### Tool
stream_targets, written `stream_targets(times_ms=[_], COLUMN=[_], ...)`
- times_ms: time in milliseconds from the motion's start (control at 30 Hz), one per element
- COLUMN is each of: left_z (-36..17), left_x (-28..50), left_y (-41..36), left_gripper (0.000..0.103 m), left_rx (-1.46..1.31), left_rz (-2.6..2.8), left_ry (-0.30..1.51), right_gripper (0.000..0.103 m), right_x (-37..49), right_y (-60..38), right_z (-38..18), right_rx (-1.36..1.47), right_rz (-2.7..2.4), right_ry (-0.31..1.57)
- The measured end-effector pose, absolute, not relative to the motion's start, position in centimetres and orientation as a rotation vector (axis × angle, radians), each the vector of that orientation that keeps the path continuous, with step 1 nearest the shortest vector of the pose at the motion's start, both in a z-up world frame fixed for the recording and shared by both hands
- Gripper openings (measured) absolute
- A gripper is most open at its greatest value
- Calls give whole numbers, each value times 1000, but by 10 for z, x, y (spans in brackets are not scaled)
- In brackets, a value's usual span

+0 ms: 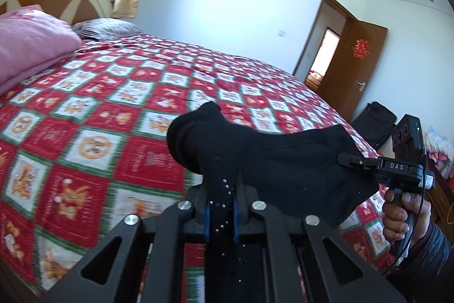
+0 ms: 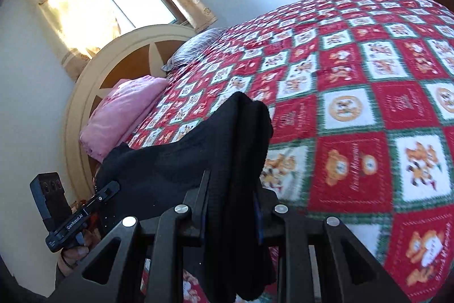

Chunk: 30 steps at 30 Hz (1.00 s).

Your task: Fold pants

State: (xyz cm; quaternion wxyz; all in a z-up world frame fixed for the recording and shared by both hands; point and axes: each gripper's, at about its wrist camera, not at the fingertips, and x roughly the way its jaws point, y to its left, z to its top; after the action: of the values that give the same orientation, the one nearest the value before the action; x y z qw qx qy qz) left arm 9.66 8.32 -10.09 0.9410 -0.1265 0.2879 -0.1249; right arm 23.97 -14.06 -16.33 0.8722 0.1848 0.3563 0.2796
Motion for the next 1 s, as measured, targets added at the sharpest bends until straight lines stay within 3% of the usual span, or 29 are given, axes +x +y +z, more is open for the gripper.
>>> stream_targets(times_ms=[533,1000], left_z=[-100,-129], left_x=[95,105], left_y=[149,170], left_gripper=[12,12], left_rx=[-301,-311], left_rz=[-90,-26], left_ry=[559,628], right_gripper=[25,25], right_x=[291,313], right_y=[-42,-13], right_z=[-168,-183], right_rx=[333,289], right_rz=[677,684], right_ry=[806,858])
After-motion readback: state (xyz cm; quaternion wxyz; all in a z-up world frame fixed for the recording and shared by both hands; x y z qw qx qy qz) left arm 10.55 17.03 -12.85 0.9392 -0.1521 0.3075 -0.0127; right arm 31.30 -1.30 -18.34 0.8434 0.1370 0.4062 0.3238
